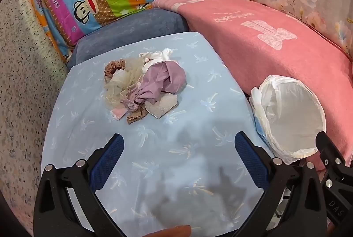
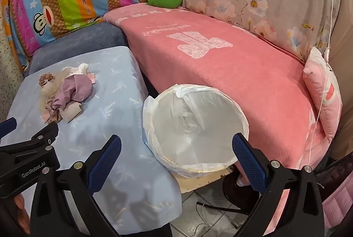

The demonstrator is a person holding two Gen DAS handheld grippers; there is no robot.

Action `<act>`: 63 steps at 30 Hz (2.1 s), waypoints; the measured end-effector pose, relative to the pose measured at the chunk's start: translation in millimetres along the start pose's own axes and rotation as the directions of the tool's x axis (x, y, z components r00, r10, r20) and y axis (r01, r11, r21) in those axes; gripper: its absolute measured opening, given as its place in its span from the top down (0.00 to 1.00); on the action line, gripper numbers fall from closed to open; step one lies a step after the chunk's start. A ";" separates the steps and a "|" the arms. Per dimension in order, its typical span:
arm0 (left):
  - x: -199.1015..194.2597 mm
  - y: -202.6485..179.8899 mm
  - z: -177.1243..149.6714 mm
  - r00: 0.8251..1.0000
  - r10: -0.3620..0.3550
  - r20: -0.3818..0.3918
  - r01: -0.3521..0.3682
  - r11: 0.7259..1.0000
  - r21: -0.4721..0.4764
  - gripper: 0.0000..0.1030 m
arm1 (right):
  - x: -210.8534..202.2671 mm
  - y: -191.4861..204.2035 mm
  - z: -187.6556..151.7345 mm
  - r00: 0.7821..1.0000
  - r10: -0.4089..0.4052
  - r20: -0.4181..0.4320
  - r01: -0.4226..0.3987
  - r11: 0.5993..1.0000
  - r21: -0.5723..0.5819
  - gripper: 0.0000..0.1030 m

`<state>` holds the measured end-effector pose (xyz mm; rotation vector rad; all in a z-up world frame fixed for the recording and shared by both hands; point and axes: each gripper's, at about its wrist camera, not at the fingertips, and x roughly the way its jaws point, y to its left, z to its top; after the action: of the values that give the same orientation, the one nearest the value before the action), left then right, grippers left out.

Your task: Organize soft objects

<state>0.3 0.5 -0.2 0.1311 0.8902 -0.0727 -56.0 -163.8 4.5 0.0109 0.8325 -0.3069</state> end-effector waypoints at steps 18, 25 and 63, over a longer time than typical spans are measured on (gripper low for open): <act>7.8 -3.8 -2.2 1.000 0.005 -0.004 -0.005 1.000 0.014 0.07 | 10.3 -3.7 0.1 1.000 -0.008 -0.003 0.008 1.000 0.005 0.06; 5.7 -15.2 2.8 1.000 0.012 -0.005 -0.012 1.000 0.022 0.07 | 10.0 -5.6 1.3 1.000 -0.010 -0.003 0.010 1.000 0.011 0.06; -0.7 -16.3 2.0 1.000 0.010 0.011 -0.010 1.000 0.025 0.07 | 6.0 -8.1 1.0 1.000 -0.006 0.010 0.005 1.000 0.014 0.06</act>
<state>-0.5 -15.9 0.2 0.1586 0.8776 -0.0750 -53.6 -173.3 1.7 0.0206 0.8205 -0.3179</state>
